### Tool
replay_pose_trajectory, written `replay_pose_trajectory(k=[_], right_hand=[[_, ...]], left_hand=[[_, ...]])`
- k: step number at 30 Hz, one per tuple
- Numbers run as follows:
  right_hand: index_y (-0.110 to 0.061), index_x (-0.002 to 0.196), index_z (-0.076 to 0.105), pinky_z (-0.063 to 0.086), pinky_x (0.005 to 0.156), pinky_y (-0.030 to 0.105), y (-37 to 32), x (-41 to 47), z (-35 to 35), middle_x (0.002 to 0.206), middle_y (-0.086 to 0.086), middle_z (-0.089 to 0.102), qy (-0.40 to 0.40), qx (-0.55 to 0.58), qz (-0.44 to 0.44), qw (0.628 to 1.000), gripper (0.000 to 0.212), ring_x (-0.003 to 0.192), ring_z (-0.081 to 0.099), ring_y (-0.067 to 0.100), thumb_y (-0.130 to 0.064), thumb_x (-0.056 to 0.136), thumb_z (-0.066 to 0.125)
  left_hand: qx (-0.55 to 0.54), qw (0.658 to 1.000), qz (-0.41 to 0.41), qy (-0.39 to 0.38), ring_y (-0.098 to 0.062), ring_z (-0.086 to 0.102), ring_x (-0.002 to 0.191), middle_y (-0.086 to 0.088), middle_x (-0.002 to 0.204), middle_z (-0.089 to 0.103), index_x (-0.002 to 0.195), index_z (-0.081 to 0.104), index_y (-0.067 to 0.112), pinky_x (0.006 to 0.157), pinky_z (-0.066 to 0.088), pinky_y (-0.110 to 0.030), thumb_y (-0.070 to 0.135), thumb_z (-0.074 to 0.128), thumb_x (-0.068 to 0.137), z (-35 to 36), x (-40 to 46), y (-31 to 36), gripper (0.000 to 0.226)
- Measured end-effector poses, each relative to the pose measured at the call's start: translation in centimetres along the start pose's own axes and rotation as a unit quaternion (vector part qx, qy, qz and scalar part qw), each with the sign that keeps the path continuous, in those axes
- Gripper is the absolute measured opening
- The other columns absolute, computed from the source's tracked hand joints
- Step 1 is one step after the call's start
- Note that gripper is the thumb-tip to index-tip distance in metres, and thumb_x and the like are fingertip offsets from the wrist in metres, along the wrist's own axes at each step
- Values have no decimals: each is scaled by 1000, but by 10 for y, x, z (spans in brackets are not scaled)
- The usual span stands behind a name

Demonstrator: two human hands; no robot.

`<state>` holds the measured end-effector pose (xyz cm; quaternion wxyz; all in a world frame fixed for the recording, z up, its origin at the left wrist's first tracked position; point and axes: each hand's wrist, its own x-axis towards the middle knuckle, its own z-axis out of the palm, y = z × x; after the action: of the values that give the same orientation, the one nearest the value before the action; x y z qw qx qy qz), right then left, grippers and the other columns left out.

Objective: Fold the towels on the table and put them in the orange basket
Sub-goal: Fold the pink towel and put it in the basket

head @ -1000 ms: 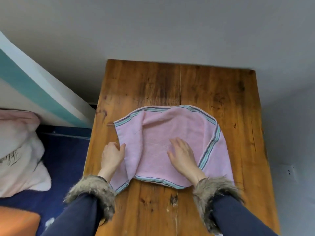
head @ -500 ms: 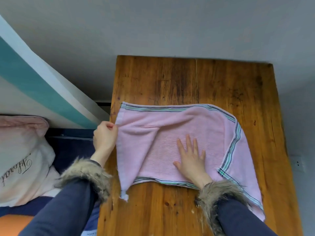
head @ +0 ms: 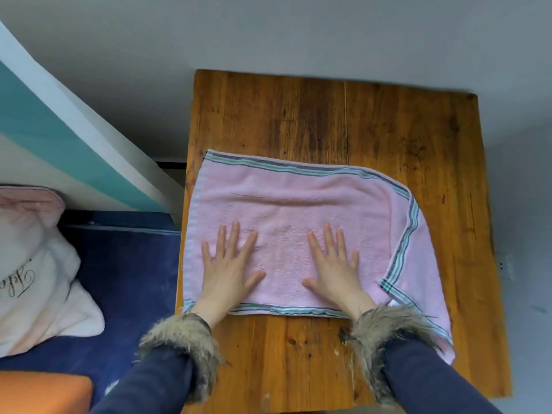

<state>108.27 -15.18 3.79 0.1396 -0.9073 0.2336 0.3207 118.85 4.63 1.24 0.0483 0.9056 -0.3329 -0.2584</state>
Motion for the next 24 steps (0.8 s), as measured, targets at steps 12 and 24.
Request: replay_pose_trajectory(k=[12,24], right_hand=[[-23,146,22,4,116,45,34,-38,4,159,0,5,100,71,-30,992,55,146,0,16,-28,95,42],[-10,122,57,39,77,36,187,-87,14,115,10,60,196,125,50,971,31,107,54,29,-14,92,50]], left_hand=[[-30,996,-85,-7,-31,-11,144,-8,158,-9,149,9,26,113,5,-58,31,51,92,-10,-20,35,72],[-111,994,18,16,-30,3,146,-12,156,14,143,32,14,117,13,-42,16,45,95,36,-51,198,50]])
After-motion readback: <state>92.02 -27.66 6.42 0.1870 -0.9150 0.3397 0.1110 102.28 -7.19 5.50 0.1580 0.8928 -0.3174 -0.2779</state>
